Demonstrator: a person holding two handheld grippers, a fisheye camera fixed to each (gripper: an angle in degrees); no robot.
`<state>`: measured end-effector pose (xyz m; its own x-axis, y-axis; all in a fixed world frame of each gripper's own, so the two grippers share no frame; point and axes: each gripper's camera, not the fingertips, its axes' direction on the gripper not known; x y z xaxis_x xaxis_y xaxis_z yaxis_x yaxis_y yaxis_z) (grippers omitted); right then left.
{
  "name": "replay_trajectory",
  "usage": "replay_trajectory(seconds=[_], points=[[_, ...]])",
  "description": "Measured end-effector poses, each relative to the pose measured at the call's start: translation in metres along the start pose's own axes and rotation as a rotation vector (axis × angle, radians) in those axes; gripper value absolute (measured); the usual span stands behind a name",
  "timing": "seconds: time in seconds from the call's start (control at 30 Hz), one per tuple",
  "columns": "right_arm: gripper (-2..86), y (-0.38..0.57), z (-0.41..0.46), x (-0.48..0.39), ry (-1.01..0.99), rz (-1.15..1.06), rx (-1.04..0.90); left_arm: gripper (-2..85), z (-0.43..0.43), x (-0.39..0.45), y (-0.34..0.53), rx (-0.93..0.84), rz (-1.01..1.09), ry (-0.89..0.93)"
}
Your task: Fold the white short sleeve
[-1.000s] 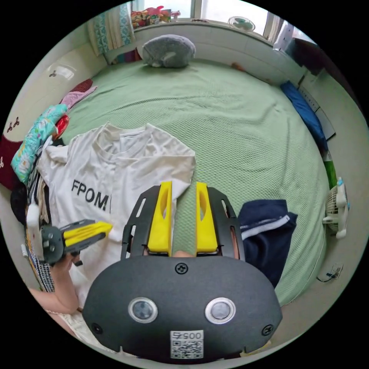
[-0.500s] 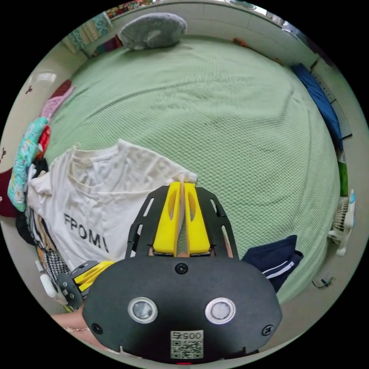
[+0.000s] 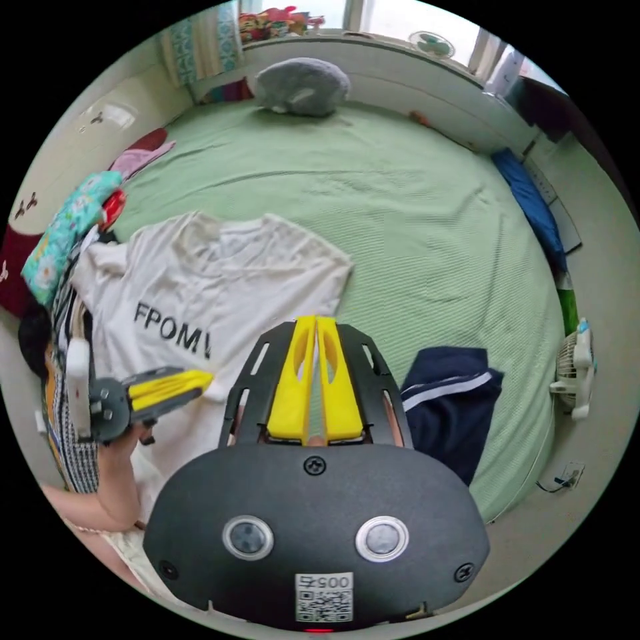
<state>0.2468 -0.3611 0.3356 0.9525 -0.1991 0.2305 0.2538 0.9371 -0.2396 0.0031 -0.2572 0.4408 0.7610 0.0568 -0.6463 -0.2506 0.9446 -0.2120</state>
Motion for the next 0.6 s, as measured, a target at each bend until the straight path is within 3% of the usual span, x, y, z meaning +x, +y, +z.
replay_trajectory(seconds=[0.23, 0.37, 0.6], points=[[-1.3, 0.072, 0.024, -0.031, 0.134, 0.030, -0.077, -0.6, -0.010, 0.006, 0.016, 0.004, 0.008, -0.006], [-1.3, 0.096, 0.001, -0.023, 0.069, 0.057, -0.064, -0.6, -0.018, 0.010, 0.028, 0.007, 0.013, -0.008], [-1.3, 0.157, -0.074, -0.078, 0.113, 0.013, 0.160, -0.7, -0.054, 0.012, 0.064, 0.116, -0.036, 0.037]])
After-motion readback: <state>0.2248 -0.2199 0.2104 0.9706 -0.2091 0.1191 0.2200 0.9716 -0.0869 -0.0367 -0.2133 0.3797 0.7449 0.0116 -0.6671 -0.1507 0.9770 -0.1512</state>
